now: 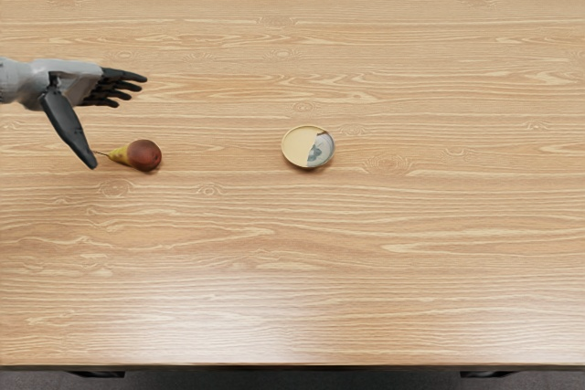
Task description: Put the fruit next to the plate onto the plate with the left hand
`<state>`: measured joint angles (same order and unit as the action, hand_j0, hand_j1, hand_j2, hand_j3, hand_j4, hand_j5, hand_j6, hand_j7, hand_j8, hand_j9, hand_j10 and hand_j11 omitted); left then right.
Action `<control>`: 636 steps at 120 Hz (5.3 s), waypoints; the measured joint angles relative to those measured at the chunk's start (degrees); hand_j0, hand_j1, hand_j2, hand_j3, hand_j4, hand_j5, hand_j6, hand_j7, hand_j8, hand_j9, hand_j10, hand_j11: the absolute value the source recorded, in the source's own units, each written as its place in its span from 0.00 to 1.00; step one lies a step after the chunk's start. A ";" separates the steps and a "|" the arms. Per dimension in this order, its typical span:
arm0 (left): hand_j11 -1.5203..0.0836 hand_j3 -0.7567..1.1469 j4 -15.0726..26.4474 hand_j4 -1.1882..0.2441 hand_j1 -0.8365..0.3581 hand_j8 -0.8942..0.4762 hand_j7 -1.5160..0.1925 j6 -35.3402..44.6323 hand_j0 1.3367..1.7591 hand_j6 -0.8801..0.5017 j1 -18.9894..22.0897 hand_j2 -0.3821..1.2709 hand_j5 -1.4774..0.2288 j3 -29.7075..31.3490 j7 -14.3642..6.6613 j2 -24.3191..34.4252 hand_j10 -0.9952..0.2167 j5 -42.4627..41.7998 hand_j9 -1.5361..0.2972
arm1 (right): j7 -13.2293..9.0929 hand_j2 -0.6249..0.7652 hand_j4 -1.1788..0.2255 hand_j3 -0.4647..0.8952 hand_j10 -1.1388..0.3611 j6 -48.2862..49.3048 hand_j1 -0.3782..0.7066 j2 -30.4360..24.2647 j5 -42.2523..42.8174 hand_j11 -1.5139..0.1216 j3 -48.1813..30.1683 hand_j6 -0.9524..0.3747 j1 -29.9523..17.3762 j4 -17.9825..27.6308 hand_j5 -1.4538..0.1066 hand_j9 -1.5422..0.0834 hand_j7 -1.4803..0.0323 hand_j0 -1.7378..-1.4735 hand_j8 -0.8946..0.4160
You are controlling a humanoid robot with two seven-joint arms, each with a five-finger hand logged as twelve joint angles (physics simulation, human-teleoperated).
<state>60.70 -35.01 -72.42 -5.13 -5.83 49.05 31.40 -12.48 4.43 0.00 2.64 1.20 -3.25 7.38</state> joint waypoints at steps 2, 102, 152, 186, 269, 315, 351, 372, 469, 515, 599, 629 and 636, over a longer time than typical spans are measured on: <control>0.93 0.40 0.01 0.81 0.98 0.64 0.87 0.00 0.76 0.62 0.04 0.23 0.85 -0.01 -0.05 0.00 0.80 0.00 0.83 | 0.00 0.45 0.84 0.34 0.76 -0.01 0.03 0.00 -0.01 0.93 -0.02 0.72 0.00 -0.01 0.93 0.95 0.98 0.30 0.68; 0.93 0.40 9.03 0.81 0.97 0.63 0.87 28.96 0.76 0.62 2.34 0.23 0.85 0.88 -14.25 -8.62 0.80 21.27 0.82 | 0.00 0.45 0.84 0.34 0.76 -0.04 0.03 0.00 -0.09 0.93 -0.06 0.72 0.18 -0.08 0.93 0.95 0.98 0.30 0.68; 0.93 0.40 17.71 0.81 0.97 0.63 0.87 32.13 0.76 0.62 6.56 0.24 0.85 1.02 -16.94 -8.07 0.80 28.16 0.82 | 0.00 0.45 0.84 0.34 0.76 -0.04 0.03 0.00 -0.09 0.93 -0.06 0.72 0.18 -0.08 0.93 0.95 0.98 0.30 0.68; 0.88 0.40 19.57 0.77 0.92 0.59 0.83 32.62 0.76 0.58 7.36 0.24 0.81 1.02 -18.36 -7.80 0.75 31.88 0.78 | 0.00 0.45 0.84 0.34 0.76 -0.04 0.03 0.00 -0.09 0.93 -0.06 0.72 0.18 -0.08 0.93 0.95 0.98 0.30 0.68; 0.71 0.40 19.35 0.62 0.70 0.43 0.66 36.87 0.76 0.42 8.87 0.27 0.64 2.00 -22.35 -9.34 0.57 39.09 0.63 | 0.00 0.45 0.84 0.34 0.76 -0.04 0.03 0.00 -0.09 0.93 -0.06 0.72 0.18 -0.08 0.93 0.95 0.98 0.30 0.68; 0.69 0.40 18.58 0.61 0.68 0.42 0.65 39.60 0.76 0.40 10.80 0.27 0.63 2.34 -22.39 -10.46 0.56 40.36 0.61 | 0.00 0.45 0.84 0.34 0.76 -0.04 0.03 0.00 -0.09 0.93 0.00 0.72 0.17 -0.08 0.93 0.95 0.98 0.30 0.68; 0.65 0.40 17.59 0.57 0.63 0.38 0.61 41.52 0.76 0.37 11.42 0.28 0.59 2.75 -22.39 -10.98 0.52 41.18 0.58 | 0.00 0.45 0.84 0.34 0.76 -0.04 0.03 0.00 -0.09 0.93 -0.04 0.72 0.17 -0.08 0.93 0.95 0.98 0.30 0.68; 0.60 0.40 17.45 0.53 0.57 0.34 0.56 41.70 0.76 0.33 11.78 0.29 0.54 3.29 -22.39 -11.42 0.47 41.35 0.54 | 0.00 0.45 0.84 0.34 0.76 -0.04 0.03 0.00 -0.09 0.93 -0.03 0.72 0.17 -0.08 0.93 0.95 0.98 0.30 0.68; 0.41 0.40 17.46 0.38 0.49 0.34 0.40 40.47 0.75 0.33 9.53 0.35 0.38 4.76 -23.99 -11.08 0.40 40.77 0.38 | 0.00 0.45 0.84 0.34 0.76 -0.04 0.03 0.00 -0.09 0.93 -0.06 0.72 0.18 -0.09 0.93 0.95 0.98 0.30 0.68; 0.42 0.40 17.91 0.41 0.45 0.34 0.39 37.61 0.75 0.35 2.72 0.39 0.36 3.92 -25.04 -14.18 0.33 39.32 0.37 | 0.00 0.45 0.84 0.34 0.76 -0.04 0.03 0.00 -0.09 0.93 -0.07 0.72 0.08 -0.09 0.93 0.95 0.98 0.30 0.68; 0.39 0.40 18.54 0.38 0.41 0.30 0.36 33.43 0.76 0.35 -1.92 0.50 0.32 -1.74 -29.10 -24.98 0.26 37.52 0.35 | 0.00 0.45 0.84 0.34 0.76 -0.04 0.03 0.00 -0.09 0.93 -0.05 0.72 -0.17 -0.10 0.93 0.95 0.98 0.30 0.68; 0.38 0.40 18.45 0.36 0.42 0.30 0.35 33.14 0.76 0.32 -2.29 0.52 0.32 -3.70 -29.15 -29.16 0.25 37.44 0.34 | 0.00 0.45 0.84 0.34 0.76 -0.04 0.03 0.00 -0.09 0.93 -0.03 0.72 -0.17 -0.09 0.93 0.95 0.98 0.30 0.68; 0.38 0.40 18.39 0.36 0.42 0.29 0.35 33.19 0.76 0.32 -2.69 0.52 0.32 -3.97 -29.14 -29.49 0.25 37.44 0.34 | 0.00 0.45 0.84 0.34 0.76 -0.04 0.03 0.00 -0.09 0.93 -0.04 0.72 -0.18 -0.09 0.93 0.95 0.98 0.30 0.68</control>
<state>79.08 -1.82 -75.11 -9.10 -34.97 19.55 68.84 -12.48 4.39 0.00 2.55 1.16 -3.43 7.29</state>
